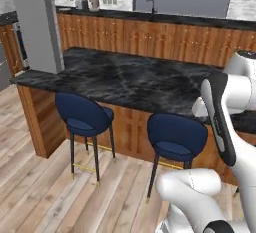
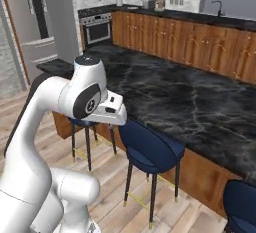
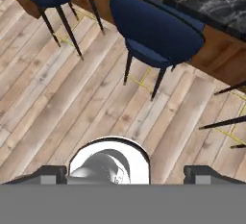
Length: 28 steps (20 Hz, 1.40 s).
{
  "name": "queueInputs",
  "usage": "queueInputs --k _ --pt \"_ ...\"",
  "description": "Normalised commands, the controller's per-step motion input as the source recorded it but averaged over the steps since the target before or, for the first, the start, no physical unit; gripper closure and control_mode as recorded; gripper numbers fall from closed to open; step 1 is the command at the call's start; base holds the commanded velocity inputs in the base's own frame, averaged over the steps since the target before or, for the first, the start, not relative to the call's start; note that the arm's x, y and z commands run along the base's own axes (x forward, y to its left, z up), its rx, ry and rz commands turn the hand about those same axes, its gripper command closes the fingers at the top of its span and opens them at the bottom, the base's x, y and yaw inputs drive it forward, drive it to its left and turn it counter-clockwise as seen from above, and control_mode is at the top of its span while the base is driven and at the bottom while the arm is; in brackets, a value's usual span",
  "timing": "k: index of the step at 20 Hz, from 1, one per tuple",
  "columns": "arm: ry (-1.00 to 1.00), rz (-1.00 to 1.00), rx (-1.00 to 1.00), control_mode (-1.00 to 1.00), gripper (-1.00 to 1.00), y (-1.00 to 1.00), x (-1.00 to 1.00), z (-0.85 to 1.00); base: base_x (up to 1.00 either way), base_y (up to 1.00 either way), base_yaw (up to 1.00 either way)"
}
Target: Move the hot dog bun to the plate on the dining table and place the condiment next to that plate. Then navigate to the fridge and take the sausage and place it on the plate as well.
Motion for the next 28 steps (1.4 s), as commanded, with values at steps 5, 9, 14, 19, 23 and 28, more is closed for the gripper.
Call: queueInputs --k 5,9,14,19,23,28 --pt "0.0 0.0 0.0 1.0 -1.0 0.0 0.0 0.0 -0.06 1.0 0.66" --pt "0.0 0.0 0.0 1.0 -1.0 0.0 0.0 0.0 0.4 1.0 0.44" --pt "0.0 0.0 0.0 1.0 -1.0 0.0 0.0 0.0 0.98 1.0 0.16" --pt "0.0 0.0 0.0 1.0 -1.0 0.0 0.0 0.0 1.0 1.0 0.06" --pt "0.0 0.0 0.0 1.0 -1.0 0.0 0.0 0.0 1.0 1.0 0.02" --pt "0.0 0.0 0.0 1.0 -1.0 0.0 0.0 0.0 1.0 1.0 0.0"
